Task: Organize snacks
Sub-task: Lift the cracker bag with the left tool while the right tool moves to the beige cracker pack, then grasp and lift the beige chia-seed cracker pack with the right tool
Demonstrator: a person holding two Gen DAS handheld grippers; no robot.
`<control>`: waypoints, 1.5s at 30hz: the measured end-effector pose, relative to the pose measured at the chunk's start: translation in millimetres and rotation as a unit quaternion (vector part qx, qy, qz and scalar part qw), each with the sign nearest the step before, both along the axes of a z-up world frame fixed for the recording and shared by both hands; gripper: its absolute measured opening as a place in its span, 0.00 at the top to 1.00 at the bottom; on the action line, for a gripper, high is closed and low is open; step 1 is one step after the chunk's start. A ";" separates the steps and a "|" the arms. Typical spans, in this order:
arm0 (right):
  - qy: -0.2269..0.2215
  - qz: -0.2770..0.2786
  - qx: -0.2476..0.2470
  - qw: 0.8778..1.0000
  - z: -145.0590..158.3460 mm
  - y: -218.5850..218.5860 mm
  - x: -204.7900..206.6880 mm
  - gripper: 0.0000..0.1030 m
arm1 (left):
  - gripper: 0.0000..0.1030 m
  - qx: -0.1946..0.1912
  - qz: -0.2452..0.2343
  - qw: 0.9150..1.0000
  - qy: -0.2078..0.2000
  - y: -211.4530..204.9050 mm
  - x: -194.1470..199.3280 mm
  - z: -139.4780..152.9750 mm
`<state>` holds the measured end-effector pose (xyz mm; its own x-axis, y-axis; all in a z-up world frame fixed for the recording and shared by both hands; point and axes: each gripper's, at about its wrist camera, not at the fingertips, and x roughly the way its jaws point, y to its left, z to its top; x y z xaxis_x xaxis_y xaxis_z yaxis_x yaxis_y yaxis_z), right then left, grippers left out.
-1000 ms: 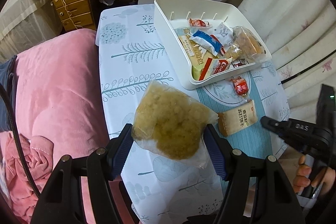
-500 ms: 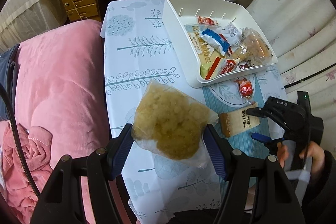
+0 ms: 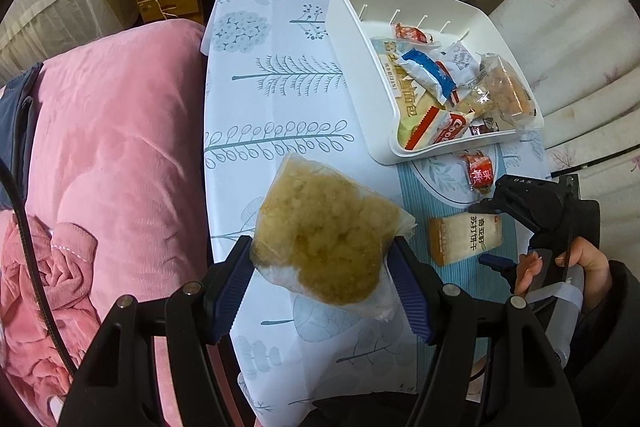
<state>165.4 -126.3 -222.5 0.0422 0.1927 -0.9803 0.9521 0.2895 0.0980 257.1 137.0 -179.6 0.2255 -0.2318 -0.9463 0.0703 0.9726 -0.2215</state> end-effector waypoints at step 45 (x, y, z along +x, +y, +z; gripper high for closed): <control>0.078 0.040 -0.001 0.996 -8.6 -15.7 43.3 0.33 | 0.35 0.010 0.016 1.000 -0.011 -3.9 13.5 15.2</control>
<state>208.7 -141.9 -231.1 -0.1250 0.1881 -0.9742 0.9299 0.3645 -0.0490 270.6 133.1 -164.4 0.2537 -0.2059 -0.9451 0.0429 0.9785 -0.2017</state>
